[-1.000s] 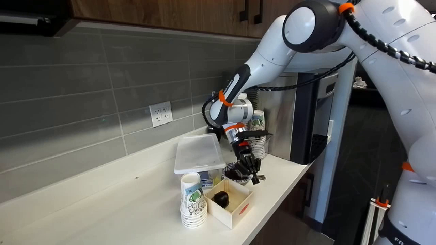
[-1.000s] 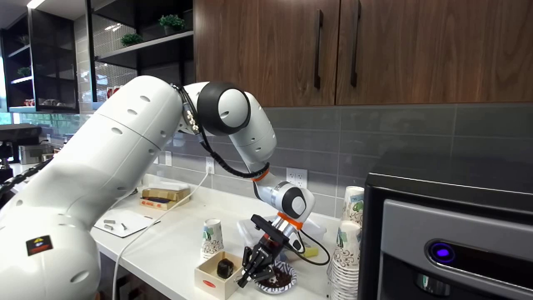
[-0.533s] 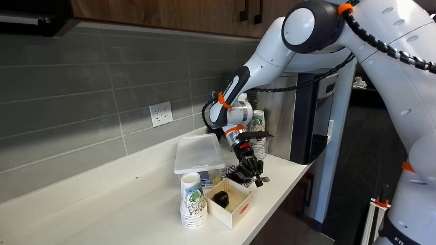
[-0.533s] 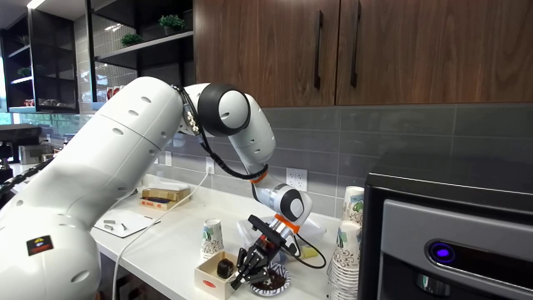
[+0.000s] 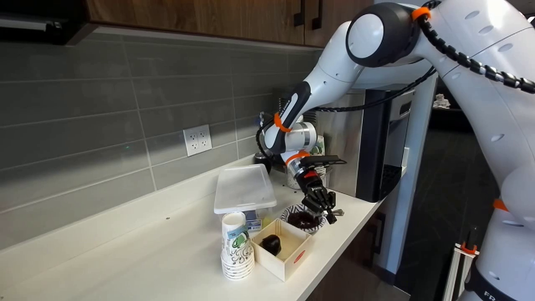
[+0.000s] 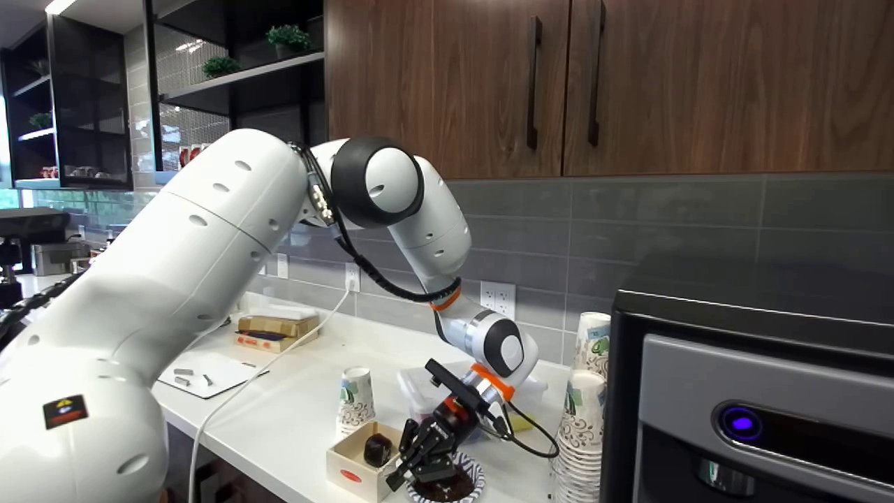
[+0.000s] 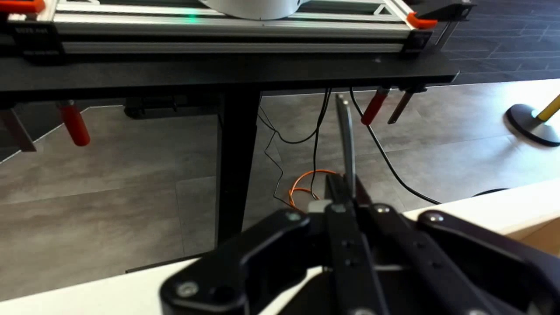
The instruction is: Stir the contents of the paper plate with a spoon
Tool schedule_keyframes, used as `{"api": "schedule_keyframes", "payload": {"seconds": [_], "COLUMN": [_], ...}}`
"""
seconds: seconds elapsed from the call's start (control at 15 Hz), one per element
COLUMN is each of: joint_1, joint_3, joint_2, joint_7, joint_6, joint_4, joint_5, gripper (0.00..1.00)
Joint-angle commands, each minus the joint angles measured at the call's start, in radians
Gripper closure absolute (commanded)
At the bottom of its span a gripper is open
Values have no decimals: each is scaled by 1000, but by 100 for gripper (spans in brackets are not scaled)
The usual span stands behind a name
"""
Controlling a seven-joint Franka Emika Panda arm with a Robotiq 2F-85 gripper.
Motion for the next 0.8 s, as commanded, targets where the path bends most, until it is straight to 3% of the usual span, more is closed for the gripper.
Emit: {"api": "schedule_keyframes", "payload": {"seconds": [0.0,0.33,0.73], "joint_1": [-9,1,-5], "joint_3": [-21,-35,17], "joint_2": [3,-8,-9], "joint_7": [35,51,-32], "joint_6": [-90,-72,-11], "joint_4": [42,58,44], "joint_5": [-24,-62,-20], "gripper": [99,99,99]}}
